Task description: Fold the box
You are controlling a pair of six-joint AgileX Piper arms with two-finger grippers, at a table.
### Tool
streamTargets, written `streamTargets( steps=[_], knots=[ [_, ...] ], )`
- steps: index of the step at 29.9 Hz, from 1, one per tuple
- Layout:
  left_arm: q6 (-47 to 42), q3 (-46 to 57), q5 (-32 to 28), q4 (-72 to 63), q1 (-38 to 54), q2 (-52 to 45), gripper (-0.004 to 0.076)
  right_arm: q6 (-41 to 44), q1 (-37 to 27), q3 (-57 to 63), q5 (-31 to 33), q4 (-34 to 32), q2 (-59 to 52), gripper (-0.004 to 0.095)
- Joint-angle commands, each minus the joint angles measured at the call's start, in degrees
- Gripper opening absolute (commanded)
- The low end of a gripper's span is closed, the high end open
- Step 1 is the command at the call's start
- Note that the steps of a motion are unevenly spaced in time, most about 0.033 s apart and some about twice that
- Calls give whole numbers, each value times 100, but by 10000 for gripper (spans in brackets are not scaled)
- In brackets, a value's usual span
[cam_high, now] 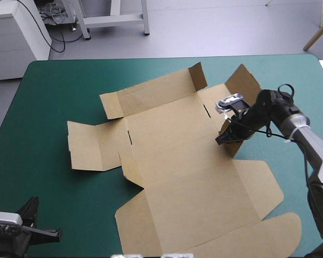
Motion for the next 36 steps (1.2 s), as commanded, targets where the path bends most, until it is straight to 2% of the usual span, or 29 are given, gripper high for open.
streamTargets(
  steps=[1,15,26,36],
  knots=[
    [-54,-109,-421,-14,-7,-73,-10,-834,407,-761,166,-343,91,-14],
    [-54,-109,-421,-14,-7,-73,-10,-3460,1717,-2480,-155,-701,1249,-20],
    [-54,-109,-421,-14,-7,-73,-10,-4213,1899,-2807,-780,-729,1648,-20],
    [-54,-109,-421,-14,-7,-73,-10,-4500,1948,-2807,-1301,-646,1803,-20]
  ],
)
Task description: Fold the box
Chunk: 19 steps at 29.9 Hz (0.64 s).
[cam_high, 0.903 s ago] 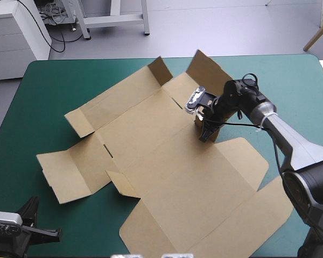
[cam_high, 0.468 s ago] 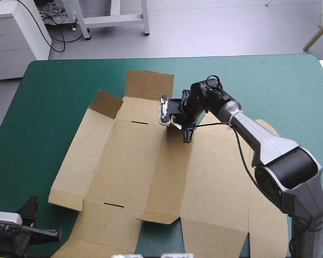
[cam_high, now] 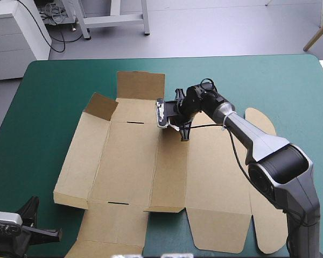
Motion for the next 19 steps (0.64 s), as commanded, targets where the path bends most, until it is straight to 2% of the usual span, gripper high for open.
streamTargets(
  steps=[1,5,8,9,12,13,16,17,19],
  knots=[
    [-54,-109,-427,-14,-7,-73,-10,-369,22,-191,-485,151,-338,-19],
    [-54,-109,-427,-14,-7,-73,-10,-632,22,-191,-677,225,-338,-11],
    [-54,-109,-427,-4,-7,-73,-10,-638,22,-191,-716,438,-338,79],
    [-54,-109,-427,-4,-7,-73,-10,-638,22,-191,-716,498,-338,124],
    [-54,-109,-427,-4,-7,-73,-10,-638,22,-191,-716,761,-338,365],
    [-54,-109,-427,-4,-7,-73,-10,-638,22,-191,-726,815,-338,493],
    [-54,-109,-427,-4,-7,-73,-10,-489,22,-191,-781,825,-350,733],
    [-54,-109,-427,-4,-7,-73,-10,-326,22,-191,-792,825,-377,771],
    [-54,-109,-427,-4,-7,-73,-10,136,22,-191,-834,825,-490,782]
  ],
)
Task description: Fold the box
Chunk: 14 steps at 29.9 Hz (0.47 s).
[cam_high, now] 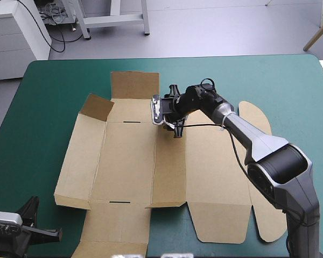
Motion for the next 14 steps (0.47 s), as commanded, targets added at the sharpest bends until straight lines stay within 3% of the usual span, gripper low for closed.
streamTargets(
  steps=[1,8,11,14],
  knots=[
    [-54,-109,-420,-4,-7,-73,-10,657,-3,-184,-287,147,-574,779],
    [-54,-109,-420,-4,-7,-73,-10,2042,-3,-184,-396,136,-1458,736],
    [-54,-109,-420,-4,-7,-73,-10,2763,-3,-184,-396,136,-1816,589],
    [-54,-109,-420,-4,-7,-73,-10,3868,-3,-184,-396,-13,-2105,345]
  ],
)
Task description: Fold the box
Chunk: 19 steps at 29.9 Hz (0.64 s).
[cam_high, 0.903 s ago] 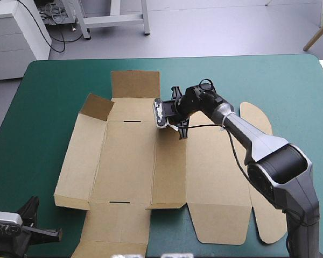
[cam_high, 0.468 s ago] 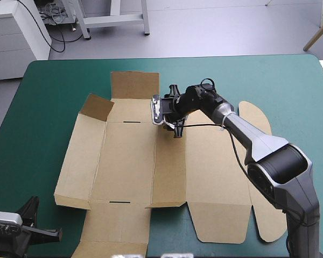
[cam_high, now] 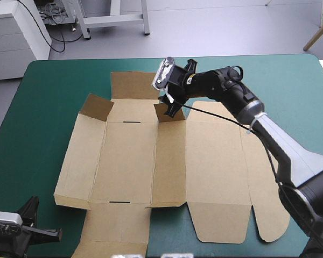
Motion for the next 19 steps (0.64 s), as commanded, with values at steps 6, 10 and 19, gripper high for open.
streamTargets(
  steps=[6,10,19],
  knots=[
    [-54,-109,-420,-4,-7,-73,10,3299,-14,-184,-59,-887,-777,-6],
    [-54,-109,-420,-4,-7,-73,183,4248,-14,-160,494,-1632,-834,-6],
    [-54,-109,-430,-4,-7,-73,412,5483,-14,1442,526,-2469,-1810,-10]
  ],
)
